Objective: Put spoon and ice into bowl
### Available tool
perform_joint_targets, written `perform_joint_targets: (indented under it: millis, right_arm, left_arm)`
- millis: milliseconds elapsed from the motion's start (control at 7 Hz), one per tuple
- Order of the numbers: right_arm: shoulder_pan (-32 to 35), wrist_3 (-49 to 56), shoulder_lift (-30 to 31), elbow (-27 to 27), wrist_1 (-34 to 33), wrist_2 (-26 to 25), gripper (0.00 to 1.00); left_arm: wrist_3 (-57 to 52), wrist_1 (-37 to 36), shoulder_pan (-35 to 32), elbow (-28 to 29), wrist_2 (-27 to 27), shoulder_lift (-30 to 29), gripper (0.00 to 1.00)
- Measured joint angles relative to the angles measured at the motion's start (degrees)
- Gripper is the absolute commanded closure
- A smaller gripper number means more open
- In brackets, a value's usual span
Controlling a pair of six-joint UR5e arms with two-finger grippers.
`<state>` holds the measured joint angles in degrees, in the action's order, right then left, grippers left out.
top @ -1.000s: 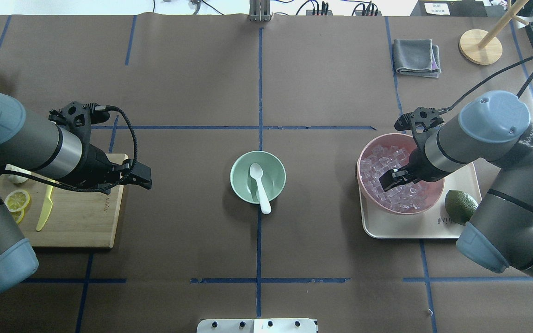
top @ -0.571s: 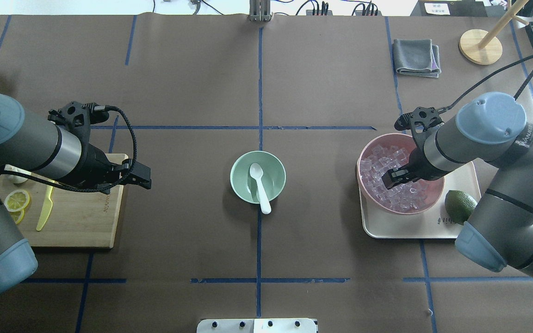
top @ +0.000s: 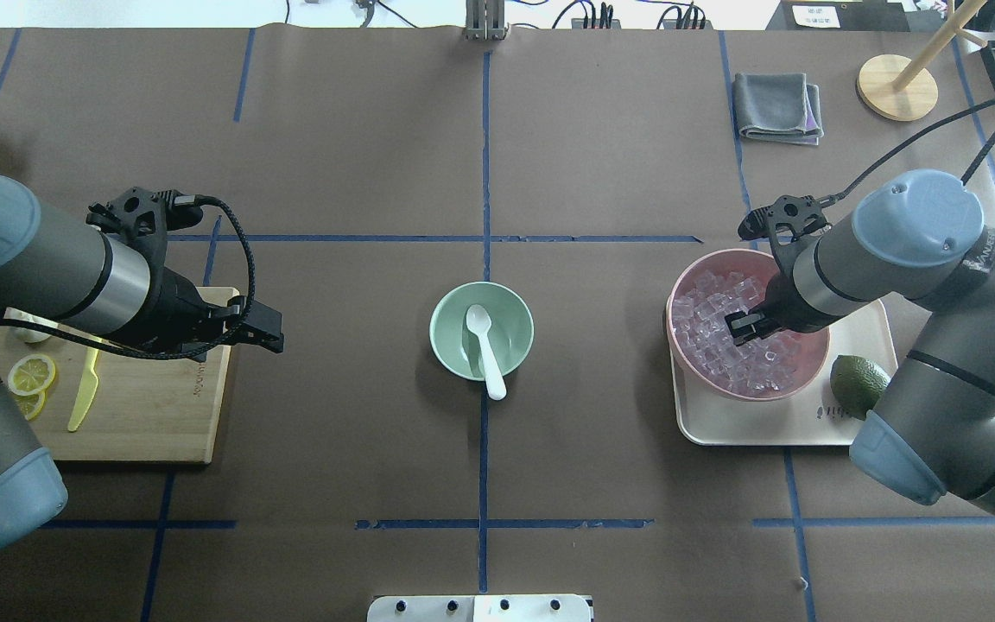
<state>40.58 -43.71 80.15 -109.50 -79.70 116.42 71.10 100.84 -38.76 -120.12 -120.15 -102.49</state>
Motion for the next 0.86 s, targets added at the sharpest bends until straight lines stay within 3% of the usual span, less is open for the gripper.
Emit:
perform_joint_targets:
  millis: [429,857]
  right_arm:
    - [0.89,-1.65,-2.86,-1.18,-0.58,0.61,1.0]
    - [-4.25,-20.24,-13.75,0.31,-1.56,-0.35,0.99]
  left_arm:
    - [0.13,-0.03,-0.06,-0.74,0.08,0.28,0.0]
    - [-0.16,0.0,-0.93,-2.98,0.11,3.15,0.0]
